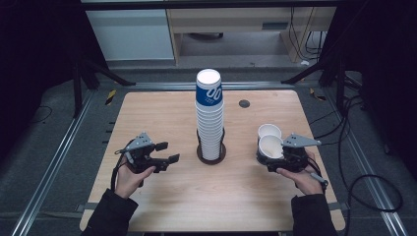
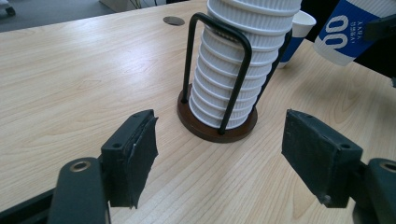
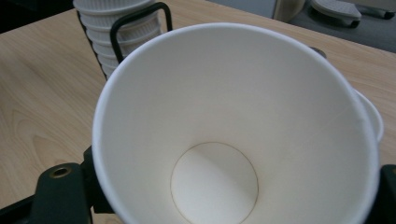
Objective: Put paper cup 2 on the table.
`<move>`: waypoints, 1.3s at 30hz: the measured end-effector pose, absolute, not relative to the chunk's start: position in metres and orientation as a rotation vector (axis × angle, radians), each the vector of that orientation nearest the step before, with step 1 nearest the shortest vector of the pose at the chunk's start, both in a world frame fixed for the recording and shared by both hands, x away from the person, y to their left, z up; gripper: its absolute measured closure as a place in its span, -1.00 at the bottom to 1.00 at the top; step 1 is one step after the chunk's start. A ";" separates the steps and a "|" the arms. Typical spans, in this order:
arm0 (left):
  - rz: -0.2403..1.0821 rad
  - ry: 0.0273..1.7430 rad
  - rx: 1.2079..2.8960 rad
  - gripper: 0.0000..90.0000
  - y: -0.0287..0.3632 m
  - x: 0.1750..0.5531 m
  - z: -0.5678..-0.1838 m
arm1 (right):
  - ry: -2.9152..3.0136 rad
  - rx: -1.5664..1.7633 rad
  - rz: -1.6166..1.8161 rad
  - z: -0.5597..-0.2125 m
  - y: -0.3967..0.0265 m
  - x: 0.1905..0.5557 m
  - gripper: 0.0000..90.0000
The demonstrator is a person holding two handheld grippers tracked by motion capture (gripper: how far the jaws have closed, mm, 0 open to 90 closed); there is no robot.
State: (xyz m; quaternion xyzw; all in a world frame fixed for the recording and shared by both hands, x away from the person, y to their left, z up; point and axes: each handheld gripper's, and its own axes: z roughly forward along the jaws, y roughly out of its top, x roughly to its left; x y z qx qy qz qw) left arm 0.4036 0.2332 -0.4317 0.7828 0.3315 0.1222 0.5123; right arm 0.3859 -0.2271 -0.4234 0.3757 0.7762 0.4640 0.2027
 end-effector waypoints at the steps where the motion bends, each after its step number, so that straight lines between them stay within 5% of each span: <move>1: 0.296 0.800 1.880 -0.42 0.234 0.404 -0.432 | 2.162 1.058 1.285 -0.424 -0.229 0.386 -0.55; 34: 0.308 0.806 1.887 -0.43 0.241 0.404 -0.431 | 2.265 1.147 1.118 -0.476 -0.231 0.389 -0.57; 39: 0.309 0.802 1.891 -0.43 0.240 0.403 -0.431 | 2.258 1.141 1.115 -0.477 -0.232 0.389 -0.76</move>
